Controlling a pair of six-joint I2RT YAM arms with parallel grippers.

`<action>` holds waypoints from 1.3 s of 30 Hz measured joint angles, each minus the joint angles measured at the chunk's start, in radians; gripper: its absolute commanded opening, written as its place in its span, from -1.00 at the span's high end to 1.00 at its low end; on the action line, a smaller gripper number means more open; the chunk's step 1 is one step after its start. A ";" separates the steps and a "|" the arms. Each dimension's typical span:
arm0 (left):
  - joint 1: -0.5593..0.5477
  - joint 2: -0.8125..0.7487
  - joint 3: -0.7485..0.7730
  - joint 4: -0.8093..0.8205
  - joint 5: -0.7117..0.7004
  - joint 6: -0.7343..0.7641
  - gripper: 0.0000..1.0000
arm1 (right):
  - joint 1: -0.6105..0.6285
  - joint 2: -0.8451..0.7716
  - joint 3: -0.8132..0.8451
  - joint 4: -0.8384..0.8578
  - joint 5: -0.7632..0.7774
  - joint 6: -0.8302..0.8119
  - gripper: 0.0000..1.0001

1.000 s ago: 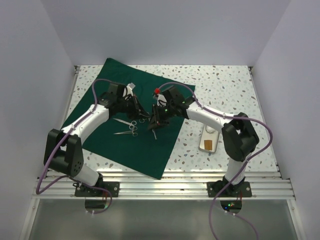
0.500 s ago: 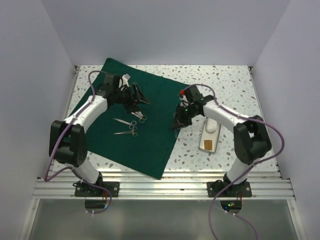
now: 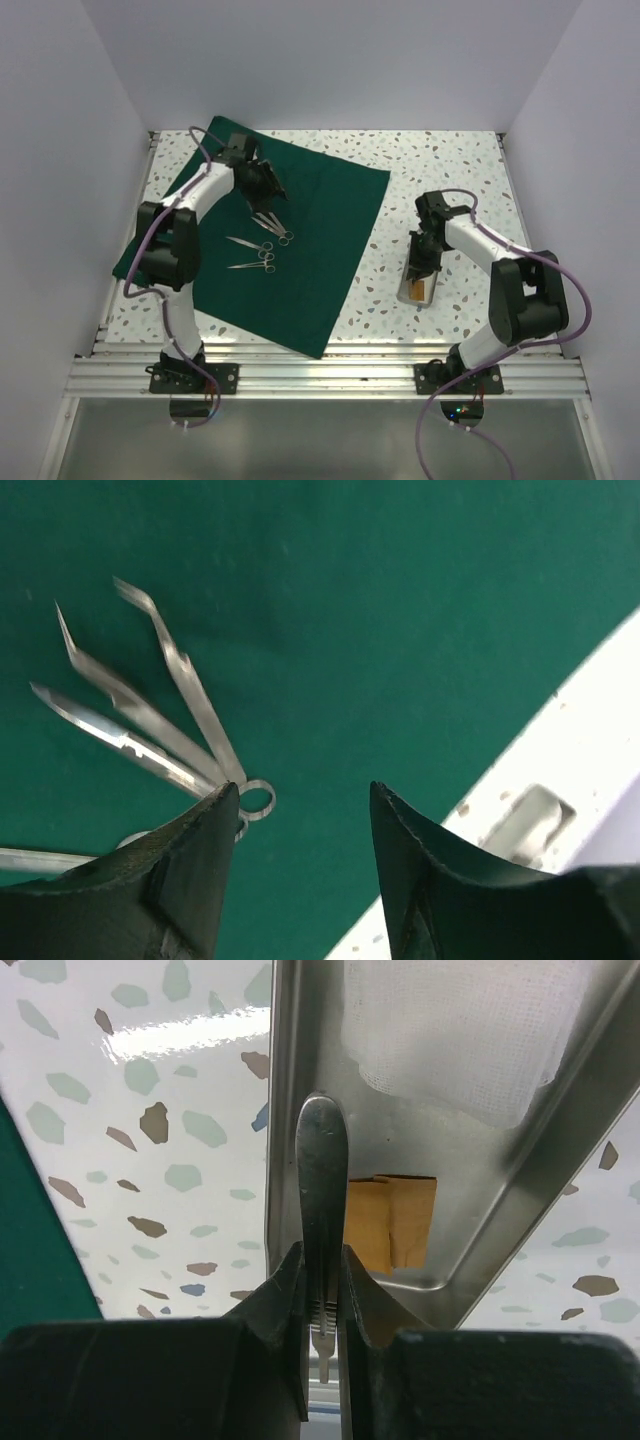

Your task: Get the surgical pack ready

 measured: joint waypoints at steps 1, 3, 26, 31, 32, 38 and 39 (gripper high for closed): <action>-0.006 0.042 0.058 -0.030 -0.040 -0.004 -0.11 | 0.001 0.001 -0.005 0.003 0.006 -0.002 0.78; -0.016 0.093 0.136 -0.074 -0.087 -0.009 -0.02 | 0.001 0.001 -0.008 0.006 0.015 -0.006 0.64; -0.082 0.291 0.349 -0.327 -0.408 -0.027 0.36 | 0.001 -0.107 0.068 -0.051 0.050 -0.056 0.05; -0.082 0.326 0.380 -0.337 -0.413 -0.039 0.37 | 0.001 -0.115 0.068 -0.051 0.028 -0.060 0.05; -0.082 0.335 0.388 -0.338 -0.414 -0.041 0.37 | 0.001 -0.115 0.068 -0.051 0.026 -0.060 0.05; -0.082 0.360 0.414 -0.336 -0.420 -0.042 0.50 | 0.001 -0.115 0.068 -0.050 0.005 -0.060 0.04; -0.082 0.360 0.414 -0.336 -0.420 -0.042 0.53 | 0.001 -0.115 0.068 -0.050 0.002 -0.060 0.04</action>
